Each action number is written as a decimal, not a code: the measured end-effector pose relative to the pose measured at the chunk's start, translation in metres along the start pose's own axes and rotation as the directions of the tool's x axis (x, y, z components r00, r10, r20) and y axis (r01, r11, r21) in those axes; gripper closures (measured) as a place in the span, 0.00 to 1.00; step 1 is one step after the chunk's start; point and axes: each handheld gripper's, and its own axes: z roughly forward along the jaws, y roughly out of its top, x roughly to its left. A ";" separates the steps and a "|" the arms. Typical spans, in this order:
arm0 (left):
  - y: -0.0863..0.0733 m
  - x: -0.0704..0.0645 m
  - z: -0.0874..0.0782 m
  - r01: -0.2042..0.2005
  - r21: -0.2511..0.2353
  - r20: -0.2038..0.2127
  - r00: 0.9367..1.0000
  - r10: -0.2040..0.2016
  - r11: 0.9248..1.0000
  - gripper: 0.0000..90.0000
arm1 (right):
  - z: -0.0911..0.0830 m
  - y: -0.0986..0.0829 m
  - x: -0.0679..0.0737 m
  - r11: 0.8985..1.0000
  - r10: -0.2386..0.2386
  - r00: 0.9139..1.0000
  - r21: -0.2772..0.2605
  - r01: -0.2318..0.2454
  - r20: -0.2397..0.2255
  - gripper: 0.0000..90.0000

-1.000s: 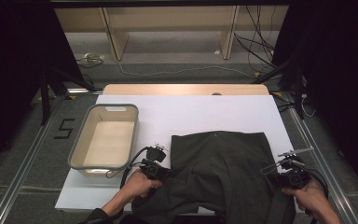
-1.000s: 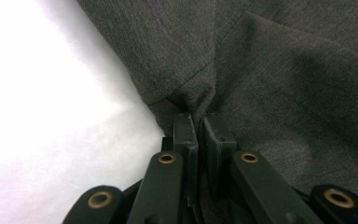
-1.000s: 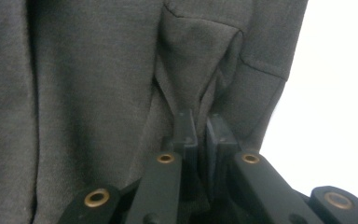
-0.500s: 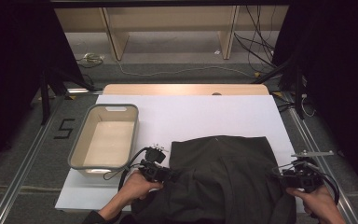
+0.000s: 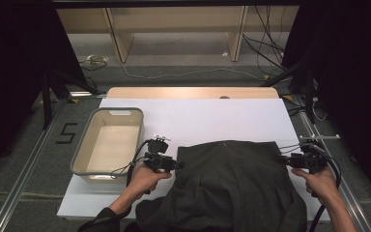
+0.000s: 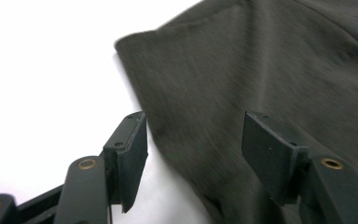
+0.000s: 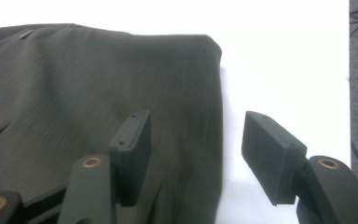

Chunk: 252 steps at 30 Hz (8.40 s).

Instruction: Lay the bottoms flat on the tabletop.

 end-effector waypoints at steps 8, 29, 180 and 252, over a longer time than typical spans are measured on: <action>0.011 0.007 0.025 0.031 0.022 -0.030 0.999 -0.031 0.999 0.46 | 0.032 0.014 -0.005 0.998 -0.002 1.000 0.063 0.002 0.004 0.54; 0.026 0.001 0.025 -0.003 -0.045 0.000 1.000 0.003 0.999 0.97 | 0.037 0.023 -0.005 0.999 -0.021 0.999 0.026 0.020 0.029 0.99; -0.015 0.005 -0.029 -0.044 0.041 0.019 0.999 0.043 0.998 0.34 | -0.007 -0.036 0.004 0.986 -0.071 0.990 0.156 0.051 0.124 0.95; -0.042 -0.010 -0.024 -0.077 0.131 0.111 0.992 0.062 0.988 0.83 | -0.009 -0.038 0.087 0.971 -0.223 0.975 0.087 0.223 -0.013 0.72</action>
